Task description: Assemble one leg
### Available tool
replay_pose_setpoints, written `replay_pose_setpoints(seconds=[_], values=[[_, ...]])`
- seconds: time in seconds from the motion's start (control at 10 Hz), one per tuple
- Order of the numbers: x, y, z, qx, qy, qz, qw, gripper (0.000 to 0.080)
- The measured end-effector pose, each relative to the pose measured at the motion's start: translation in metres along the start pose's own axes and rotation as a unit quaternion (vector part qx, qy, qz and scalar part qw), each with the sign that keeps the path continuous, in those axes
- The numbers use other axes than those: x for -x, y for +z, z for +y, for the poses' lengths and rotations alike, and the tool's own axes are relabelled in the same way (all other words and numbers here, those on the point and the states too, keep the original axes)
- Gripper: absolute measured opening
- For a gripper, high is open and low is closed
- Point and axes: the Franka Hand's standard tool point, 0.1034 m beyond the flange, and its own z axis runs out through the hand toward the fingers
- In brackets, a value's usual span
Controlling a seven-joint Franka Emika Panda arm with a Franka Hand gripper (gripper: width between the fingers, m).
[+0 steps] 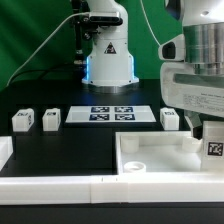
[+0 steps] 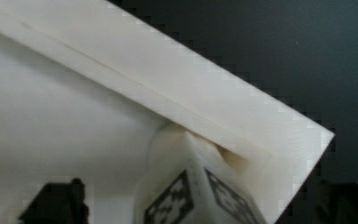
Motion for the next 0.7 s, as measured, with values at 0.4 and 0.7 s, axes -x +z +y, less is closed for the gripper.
replay_pose_setpoints(seconds=[0.4,0.7], values=[[-0.0065,0.0012,-0.0010,0.019,-0.302,0.016,0.953,0.0649],[-0.0100,0.0002,-0.0021,0.033,-0.435,0.023,0.900,0.0649]])
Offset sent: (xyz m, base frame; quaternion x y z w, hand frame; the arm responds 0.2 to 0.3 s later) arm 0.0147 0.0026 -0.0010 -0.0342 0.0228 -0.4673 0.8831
